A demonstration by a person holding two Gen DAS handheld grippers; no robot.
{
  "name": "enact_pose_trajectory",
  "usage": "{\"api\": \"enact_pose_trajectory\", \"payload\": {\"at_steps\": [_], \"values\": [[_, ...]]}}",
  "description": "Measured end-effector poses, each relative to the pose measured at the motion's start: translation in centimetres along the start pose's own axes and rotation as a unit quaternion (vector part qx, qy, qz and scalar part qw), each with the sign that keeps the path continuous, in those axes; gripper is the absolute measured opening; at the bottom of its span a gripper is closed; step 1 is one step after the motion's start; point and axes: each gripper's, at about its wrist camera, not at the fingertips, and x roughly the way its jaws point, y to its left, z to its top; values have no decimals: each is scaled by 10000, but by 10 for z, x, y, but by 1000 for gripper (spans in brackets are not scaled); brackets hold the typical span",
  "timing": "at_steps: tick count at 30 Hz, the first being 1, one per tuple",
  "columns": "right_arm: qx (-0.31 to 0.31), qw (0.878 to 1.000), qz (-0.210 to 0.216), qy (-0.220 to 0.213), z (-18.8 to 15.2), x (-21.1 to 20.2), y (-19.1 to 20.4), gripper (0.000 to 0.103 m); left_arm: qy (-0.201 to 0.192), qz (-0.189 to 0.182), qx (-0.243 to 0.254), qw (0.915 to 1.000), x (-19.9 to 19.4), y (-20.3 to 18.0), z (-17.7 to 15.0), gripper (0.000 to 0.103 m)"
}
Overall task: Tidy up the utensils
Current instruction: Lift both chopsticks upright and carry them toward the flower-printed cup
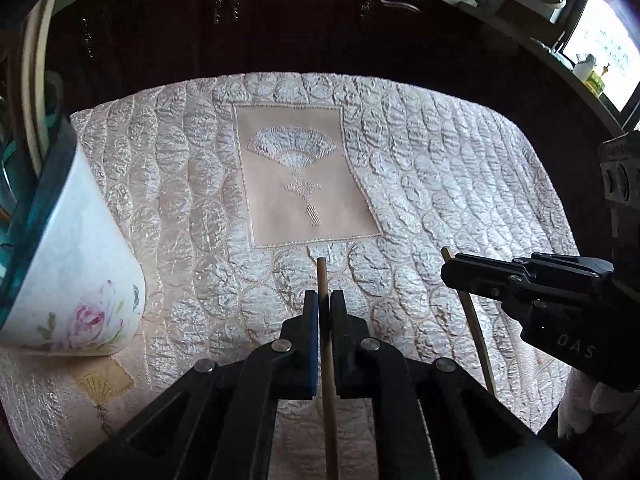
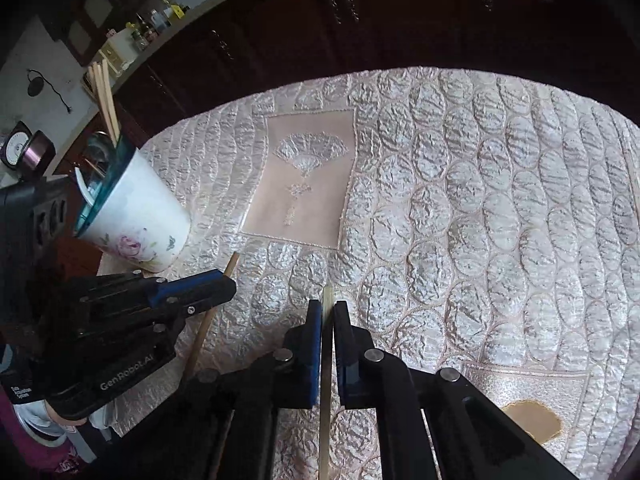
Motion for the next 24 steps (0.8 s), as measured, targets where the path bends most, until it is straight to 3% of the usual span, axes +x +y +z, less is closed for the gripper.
{"api": "enact_pose_trajectory", "payload": {"at_steps": [8, 12, 15, 21, 23, 24], "values": [[-154, 9984, 171, -513, 9, -49, 17, 8, -523, -165, -70, 9985, -58, 6, 0, 5], [-232, 9997, 1, -123, 6, -31, 19, 11, -592, -142, -101, 9981, -71, 9, -5, 5], [-389, 9982, -344, 296, -2, -1, 18, 20, -629, -151, -143, 9978, -78, 9, -11, 5], [-256, 9965, -437, 658, -7, 42, 8, 18, -693, -156, -212, 9972, -91, 13, -13, 5], [-279, 9970, -440, 578, -5, 41, 9, 8, -716, -154, -231, 9970, -95, 15, -13, 5], [-248, 9975, -373, 547, -4, 38, 8, 8, -733, -163, -239, 9969, -97, 15, -13, 5]]}}
